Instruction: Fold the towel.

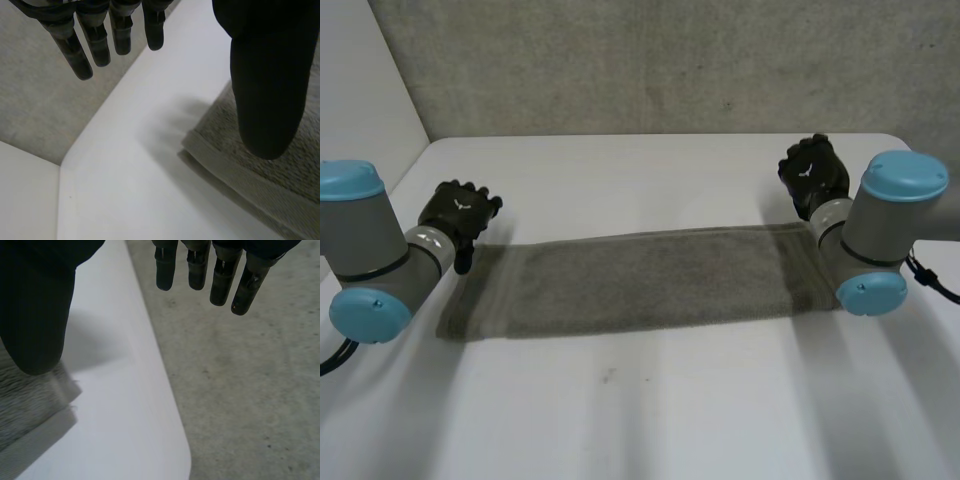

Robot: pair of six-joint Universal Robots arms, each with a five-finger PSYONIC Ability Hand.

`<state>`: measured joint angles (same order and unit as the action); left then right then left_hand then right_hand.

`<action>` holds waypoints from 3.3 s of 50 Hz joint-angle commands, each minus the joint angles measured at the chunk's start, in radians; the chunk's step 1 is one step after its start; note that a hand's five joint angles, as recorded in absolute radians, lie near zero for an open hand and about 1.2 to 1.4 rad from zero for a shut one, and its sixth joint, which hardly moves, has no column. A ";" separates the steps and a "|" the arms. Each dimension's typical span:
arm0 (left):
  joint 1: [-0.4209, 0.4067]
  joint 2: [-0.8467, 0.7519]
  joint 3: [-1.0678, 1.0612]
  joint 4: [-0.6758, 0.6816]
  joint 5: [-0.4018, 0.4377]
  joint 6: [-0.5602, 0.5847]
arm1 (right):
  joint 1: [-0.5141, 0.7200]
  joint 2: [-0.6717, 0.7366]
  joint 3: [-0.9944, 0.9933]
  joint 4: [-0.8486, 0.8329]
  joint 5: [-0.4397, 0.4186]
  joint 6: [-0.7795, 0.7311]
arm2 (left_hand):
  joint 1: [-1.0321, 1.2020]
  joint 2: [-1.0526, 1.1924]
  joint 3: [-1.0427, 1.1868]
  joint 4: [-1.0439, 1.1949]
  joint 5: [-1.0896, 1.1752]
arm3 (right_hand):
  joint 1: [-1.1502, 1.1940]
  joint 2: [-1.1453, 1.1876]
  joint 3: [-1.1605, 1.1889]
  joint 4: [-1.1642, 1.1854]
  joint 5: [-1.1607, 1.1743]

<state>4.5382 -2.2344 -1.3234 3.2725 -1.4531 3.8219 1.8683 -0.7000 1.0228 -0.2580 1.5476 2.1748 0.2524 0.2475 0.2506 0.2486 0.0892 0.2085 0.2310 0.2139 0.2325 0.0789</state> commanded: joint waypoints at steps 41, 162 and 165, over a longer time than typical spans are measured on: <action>-0.005 0.401 -0.378 0.216 0.008 -0.588 | -0.273 -0.228 0.441 0.246 -0.267 0.333 | -0.077 -0.072 -0.075 -0.073 -0.088 | 0.589 0.567 0.584 0.565 0.544; -0.430 0.180 -0.295 0.115 -0.208 -0.420 | -0.034 -0.404 0.725 -0.070 -0.213 0.474 | -0.068 -0.063 -0.066 -0.064 -0.080 | 1.188 1.165 1.182 1.164 1.143; -0.429 0.240 -0.310 0.115 -0.208 -0.423 | -0.024 -0.452 0.686 -0.073 -0.204 0.467 | -0.071 -0.066 -0.069 -0.067 -0.082 | 1.188 1.165 1.182 1.164 1.143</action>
<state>4.1106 -2.0935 -1.6098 3.3871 -1.6643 3.4077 1.8283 -1.0803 1.7676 -0.3144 1.3312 2.6478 0.1740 0.1661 0.1693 0.1678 0.0293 0.7744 1.1759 1.1822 1.1899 0.9512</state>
